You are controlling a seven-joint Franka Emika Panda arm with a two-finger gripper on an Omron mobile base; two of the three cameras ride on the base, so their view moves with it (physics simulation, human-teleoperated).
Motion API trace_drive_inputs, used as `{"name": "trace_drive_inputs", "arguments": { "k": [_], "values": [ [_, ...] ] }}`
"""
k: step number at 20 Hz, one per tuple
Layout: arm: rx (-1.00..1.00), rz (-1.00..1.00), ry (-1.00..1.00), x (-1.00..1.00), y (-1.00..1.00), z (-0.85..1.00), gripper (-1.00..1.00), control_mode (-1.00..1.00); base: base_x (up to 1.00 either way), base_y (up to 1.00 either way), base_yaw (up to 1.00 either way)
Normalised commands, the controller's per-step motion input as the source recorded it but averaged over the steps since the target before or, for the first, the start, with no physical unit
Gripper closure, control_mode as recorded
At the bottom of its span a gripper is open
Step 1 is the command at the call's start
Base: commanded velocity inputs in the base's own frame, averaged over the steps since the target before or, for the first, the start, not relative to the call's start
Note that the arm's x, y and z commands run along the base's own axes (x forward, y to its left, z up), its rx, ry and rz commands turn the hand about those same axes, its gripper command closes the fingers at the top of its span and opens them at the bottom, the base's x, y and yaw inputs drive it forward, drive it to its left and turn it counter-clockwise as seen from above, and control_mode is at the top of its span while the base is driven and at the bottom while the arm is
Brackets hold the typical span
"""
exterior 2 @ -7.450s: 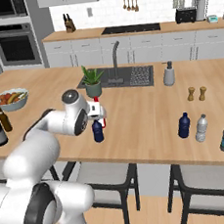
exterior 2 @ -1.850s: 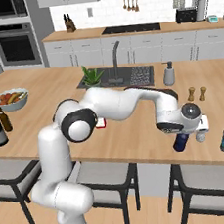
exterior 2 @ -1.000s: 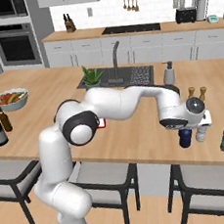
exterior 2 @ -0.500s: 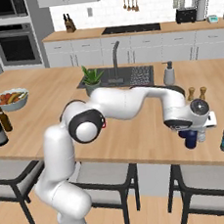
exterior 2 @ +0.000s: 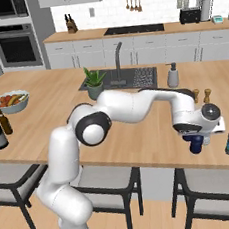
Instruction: Move the plastic bottles in the middle to the plastics group, and the glass bottles in the middle to the glass group.
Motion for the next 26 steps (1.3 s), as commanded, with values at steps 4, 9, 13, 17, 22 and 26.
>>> {"name": "trace_drive_inputs", "arguments": {
  "k": [4,9,13,17,22,26],
  "values": [
    [0.0,0.0,0.0,0.01,0.0,-0.05,1.0,-1.0,0.0,0.0,0.0],
    [0.0,0.0,0.0,0.0,0.0,0.06,1.0,-1.0,0.0,0.0,0.0],
    [0.0,0.0,0.0,0.0,0.0,0.01,1.0,-1.0,0.0,0.0,0.0],
    [0.0,0.0,0.0,0.0,0.0,0.0,1.0,-1.0,0.0,0.0,0.0],
    [0.0,0.0,0.0,0.0,0.0,0.0,-1.0,-1.0,0.0,0.0,0.0],
    [-0.03,0.0,0.0,0.0,0.0,0.18,-1.0,-1.0,0.0,0.0,0.0]
  ]
}}
